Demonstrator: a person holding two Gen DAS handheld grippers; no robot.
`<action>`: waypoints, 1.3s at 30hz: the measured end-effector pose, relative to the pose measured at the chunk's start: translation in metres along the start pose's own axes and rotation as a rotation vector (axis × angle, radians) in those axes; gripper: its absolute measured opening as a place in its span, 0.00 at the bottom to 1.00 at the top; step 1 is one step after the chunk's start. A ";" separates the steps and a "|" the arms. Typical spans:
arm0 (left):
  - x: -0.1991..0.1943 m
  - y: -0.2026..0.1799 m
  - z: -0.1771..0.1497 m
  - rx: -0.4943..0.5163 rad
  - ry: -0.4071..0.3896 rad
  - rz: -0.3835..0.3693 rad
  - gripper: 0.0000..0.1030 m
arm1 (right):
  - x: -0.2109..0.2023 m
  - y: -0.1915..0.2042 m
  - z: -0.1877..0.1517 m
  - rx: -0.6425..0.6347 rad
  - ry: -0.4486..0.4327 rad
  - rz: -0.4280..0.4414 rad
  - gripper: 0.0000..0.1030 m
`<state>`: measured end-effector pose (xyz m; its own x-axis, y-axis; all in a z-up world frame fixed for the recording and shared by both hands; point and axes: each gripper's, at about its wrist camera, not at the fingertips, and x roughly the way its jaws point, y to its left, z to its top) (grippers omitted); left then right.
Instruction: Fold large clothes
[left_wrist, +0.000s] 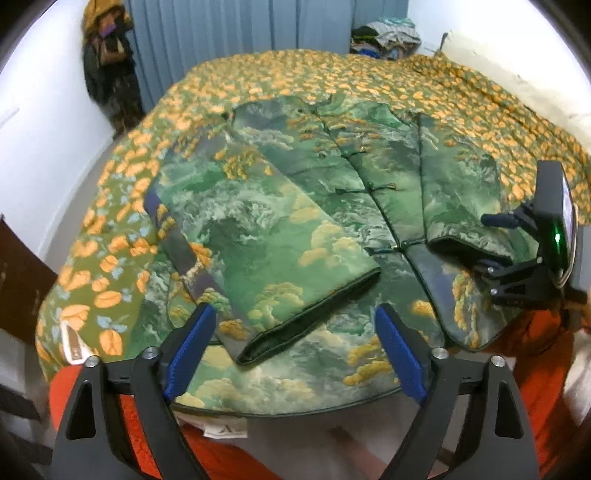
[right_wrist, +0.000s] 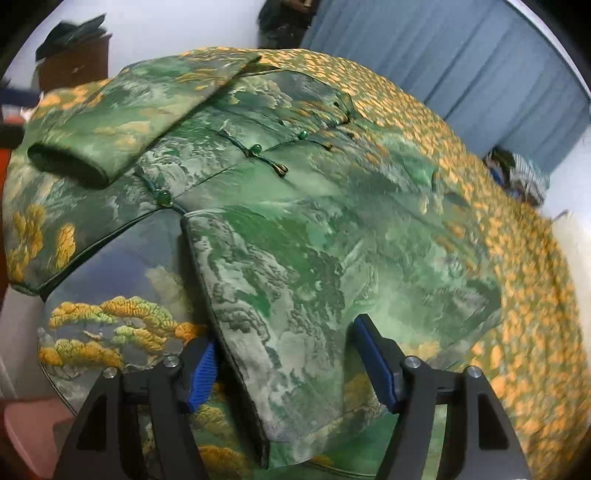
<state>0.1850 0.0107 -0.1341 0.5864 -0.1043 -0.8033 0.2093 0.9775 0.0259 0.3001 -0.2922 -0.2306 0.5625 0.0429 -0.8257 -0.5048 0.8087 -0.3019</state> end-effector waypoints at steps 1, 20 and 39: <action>-0.002 -0.004 -0.001 0.014 -0.016 0.018 0.91 | -0.001 0.004 0.001 0.010 -0.004 0.007 0.67; -0.019 0.000 0.006 0.131 -0.081 0.078 0.92 | -0.162 -0.179 -0.040 0.678 -0.316 -0.150 0.14; 0.083 -0.026 0.019 0.575 0.121 -0.035 0.97 | -0.162 -0.235 -0.118 0.884 -0.237 -0.383 0.59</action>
<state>0.2426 -0.0271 -0.1901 0.4856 -0.0799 -0.8705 0.6371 0.7143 0.2898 0.2499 -0.5588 -0.0819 0.7509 -0.2745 -0.6006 0.3542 0.9350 0.0155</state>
